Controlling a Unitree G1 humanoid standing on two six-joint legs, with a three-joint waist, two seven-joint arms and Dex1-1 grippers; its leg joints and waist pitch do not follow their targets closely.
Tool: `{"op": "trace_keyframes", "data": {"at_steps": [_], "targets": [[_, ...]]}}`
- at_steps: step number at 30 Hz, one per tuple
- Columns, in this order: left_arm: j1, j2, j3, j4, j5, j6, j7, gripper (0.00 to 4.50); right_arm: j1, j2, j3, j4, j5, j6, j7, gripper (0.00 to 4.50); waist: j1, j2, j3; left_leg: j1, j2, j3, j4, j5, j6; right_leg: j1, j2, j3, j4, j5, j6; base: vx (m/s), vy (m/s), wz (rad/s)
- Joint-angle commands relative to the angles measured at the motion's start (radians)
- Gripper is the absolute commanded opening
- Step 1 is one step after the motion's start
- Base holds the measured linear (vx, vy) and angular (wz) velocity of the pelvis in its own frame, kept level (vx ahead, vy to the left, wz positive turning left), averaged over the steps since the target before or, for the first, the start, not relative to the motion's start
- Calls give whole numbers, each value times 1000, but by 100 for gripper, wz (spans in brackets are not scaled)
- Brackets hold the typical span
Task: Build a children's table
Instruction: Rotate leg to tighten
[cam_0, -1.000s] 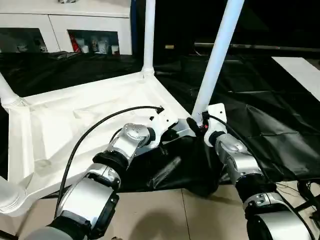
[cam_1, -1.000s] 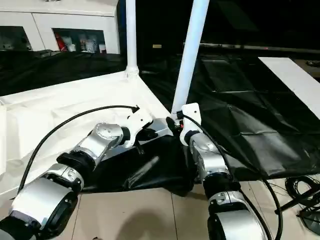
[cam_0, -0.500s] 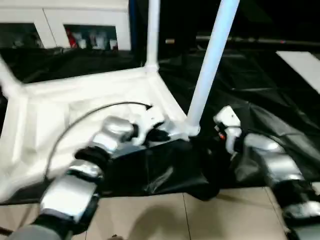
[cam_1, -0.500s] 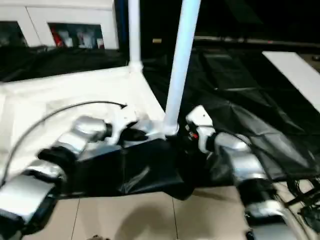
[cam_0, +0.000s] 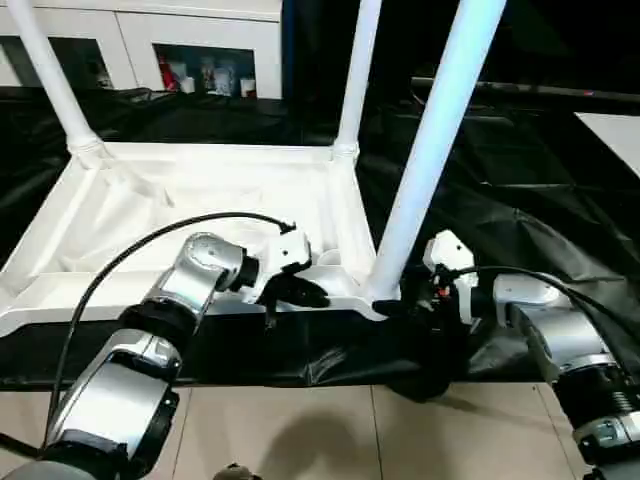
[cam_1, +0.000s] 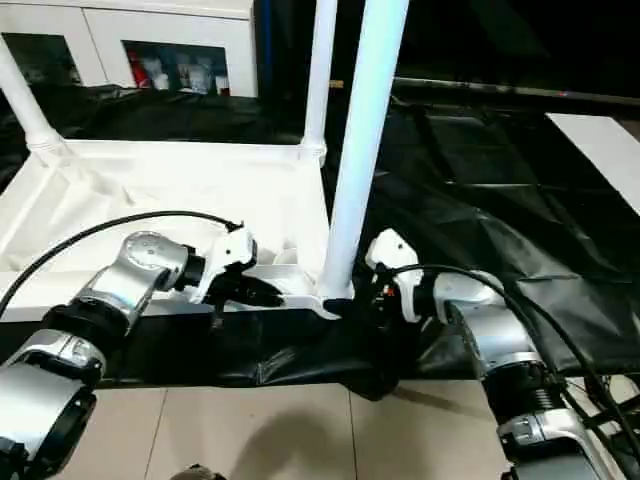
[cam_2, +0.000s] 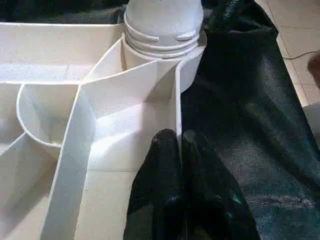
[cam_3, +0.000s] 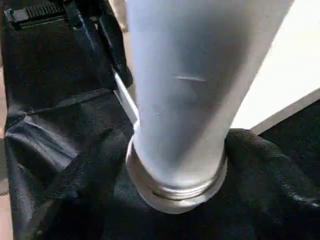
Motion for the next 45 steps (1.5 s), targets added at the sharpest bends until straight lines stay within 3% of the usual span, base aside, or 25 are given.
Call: {"op": "trace_keyframes", "data": {"at_steps": [1, 8, 16, 20, 21, 24, 26, 27, 29, 35, 36, 37, 44, 45], "targets": [[20, -10, -16, -14, -2, 10, -20, 0, 0, 18, 24, 23, -9, -6, 7, 315, 1, -8, -58, 15, 38, -12, -60, -157, 52, 48, -69, 37, -57, -78, -257, 0, 0, 0], [28, -3, -17, -31, -6, 22, -21, 0, -9, 33, 33, 54, -23, -21, 5, 262, -1, -8, -56, 17, 38, -13, -63, -182, 36, 46, -68, 38, -60, -123, -244, 0, 0, 0], [37, 6, -22, -45, -6, 39, -31, 0, -7, 40, 43, 74, -38, -36, 9, 257, -5, -10, -58, 15, 37, -13, -61, -165, 41, 49, -66, 37, -56, -88, -251, 0, 0, 0], [32, -18, -1, -43, -24, 65, 3, 0, -12, 89, -13, 112, -8, -9, -91, 257, -9, -7, -58, 16, 37, -12, -62, -173, 40, 46, -67, 38, -56, -92, -259, 0, 0, 0], [15, -50, 17, -13, -16, 80, 105, 0, -20, 133, -57, 152, 2, 2, -198, 257, -16, -10, -57, 16, 36, -13, -63, -190, 31, 44, -67, 39, -58, -116, -258, 0, 0, 0], [2, -79, 23, 18, 3, 83, 202, 0, -25, 174, -91, 188, 2, 8, -305, 255, -23, -9, -53, 21, 34, -19, -69, -251, -1, 41, -71, 39, -76, -255, -225, 0, 0, 0], [-7, -113, 16, 44, 33, 83, 318, 0, -33, 223, -117, 221, -6, 19, -431, 253, -29, -6, -52, 21, 36, -21, -72, -267, -10, 36, -70, 41, -78, -278, -210, 0, 0, 0], [-16, -152, 21, 61, 44, 106, 414, 0, -45, 267, -142, 250, -18, 33, -567, 253, -31, -4, -49, 24, 36, -22, -75, -287, -23, 33, -69, 40, -81, -312, -198, 0, 0, 0], [-26, -207, 26, 79, 51, 133, 512, 0, -71, 320, -171, 298, -35, 54, -727, 253, -36, -9, -48, 25, 33, -26, -76, -307, -39, 32, -71, 40, -88, -382, -172, 0, 0, 0], [-42, -253, 6, 110, 74, 115, 557, 0, -112, 357, -162, 337, -73, 30, -801, 253, -39, -11, -46, 26, 27, -26, -76, -337, -17, 27, -70, 41, -105, -450, -125, 0, 0, 0], [-47, -252, 0, 118, 80, 93, 547, 0, -120, 358, -163, 338, -72, 20, -794, 276, -40, -4, -47, 27, 27, -27, -77, -342, -18, 25, -69, 42, -108, -451, -120, 0, 0, 0], [-50, -248, -1, 125, 84, 88, 545, 0, -122, 357, -168, 336, -67, 15, -789, 289, -40, -7, -46, 26, 27, -27, -78, -348, -18, 26, -67, 40, -107, -450, -118, 0, 0, 0], [-54, -222, -8, 139, 99, 56, 527, 0, -118, 340, -183, 331, -65, -27, -794, 336, -36, -5, -49, 24, 30, -25, -79, -324, -13, 28, -66, 42, -96, -355, -151, 0, 0, 0], [-55, -205, -12, 145, 103, 36, 506, 0, -99, 320, -180, 279, -62, -52, -754, 345, -32, -4, -50, 25, 30, -24, -78, -319, -11, 29, -67, 42, -96, -341, -156, 0, 0, 0]]}}
